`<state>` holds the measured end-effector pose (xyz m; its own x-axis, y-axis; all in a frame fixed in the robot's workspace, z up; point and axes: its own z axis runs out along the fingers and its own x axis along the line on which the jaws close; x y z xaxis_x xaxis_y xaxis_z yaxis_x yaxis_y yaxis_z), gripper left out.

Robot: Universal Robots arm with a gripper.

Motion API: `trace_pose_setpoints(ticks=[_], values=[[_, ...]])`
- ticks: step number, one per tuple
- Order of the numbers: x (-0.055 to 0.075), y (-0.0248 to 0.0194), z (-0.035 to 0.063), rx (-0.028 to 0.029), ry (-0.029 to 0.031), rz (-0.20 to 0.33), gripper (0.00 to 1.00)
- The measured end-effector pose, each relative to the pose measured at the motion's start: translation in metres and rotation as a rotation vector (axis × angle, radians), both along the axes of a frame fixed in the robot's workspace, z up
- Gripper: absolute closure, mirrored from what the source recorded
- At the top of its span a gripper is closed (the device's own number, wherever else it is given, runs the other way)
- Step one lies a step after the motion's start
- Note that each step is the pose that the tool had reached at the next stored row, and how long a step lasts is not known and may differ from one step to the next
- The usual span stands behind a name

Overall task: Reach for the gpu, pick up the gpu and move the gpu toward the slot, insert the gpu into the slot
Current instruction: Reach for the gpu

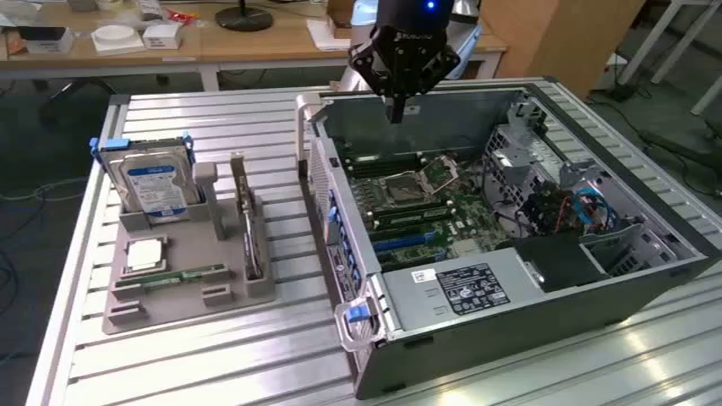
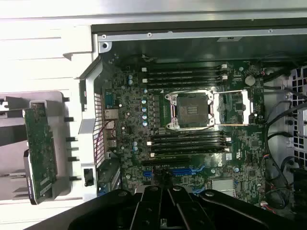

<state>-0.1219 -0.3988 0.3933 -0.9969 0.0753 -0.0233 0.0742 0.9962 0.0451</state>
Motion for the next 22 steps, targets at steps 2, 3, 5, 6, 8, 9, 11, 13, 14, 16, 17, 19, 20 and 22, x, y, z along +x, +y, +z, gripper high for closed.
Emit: trace_pose_setpoints(ticks=[2,3,5,6,8,9,11,13,14,16,17,19,20,22], values=[[0.000,0.0000,0.0000,0.0000,0.0000,0.000,0.90],[0.000,0.0000,0.0000,0.0000,0.0000,0.000,0.90],[-0.001,0.0000,0.0000,-0.0001,0.0000,0.000,0.90],[-0.002,0.0000,0.0000,0.0000,0.0000,0.000,0.90],[-0.004,0.0000,0.0001,-0.0001,0.0000,0.000,0.90],[-0.005,0.0000,0.0000,0.0000,-0.0001,0.000,0.90],[-0.008,0.0000,0.0000,0.0001,-0.0001,0.000,0.90],[-0.010,0.0000,0.0000,0.0000,-0.0001,0.000,0.90],[-0.011,0.0000,0.0000,0.0000,-0.0001,0.000,0.90],[-0.013,0.0000,0.0000,0.0000,0.0000,0.000,0.90],[-0.015,-0.0001,0.0000,0.0000,0.0000,0.000,0.90],[-0.018,-0.0001,0.0000,0.0000,-0.0001,0.000,0.90],[-0.020,-0.0001,0.0000,0.0000,0.0000,0.000,0.90],[-0.023,-0.0002,0.0000,0.0000,-0.0001,0.000,0.90]])
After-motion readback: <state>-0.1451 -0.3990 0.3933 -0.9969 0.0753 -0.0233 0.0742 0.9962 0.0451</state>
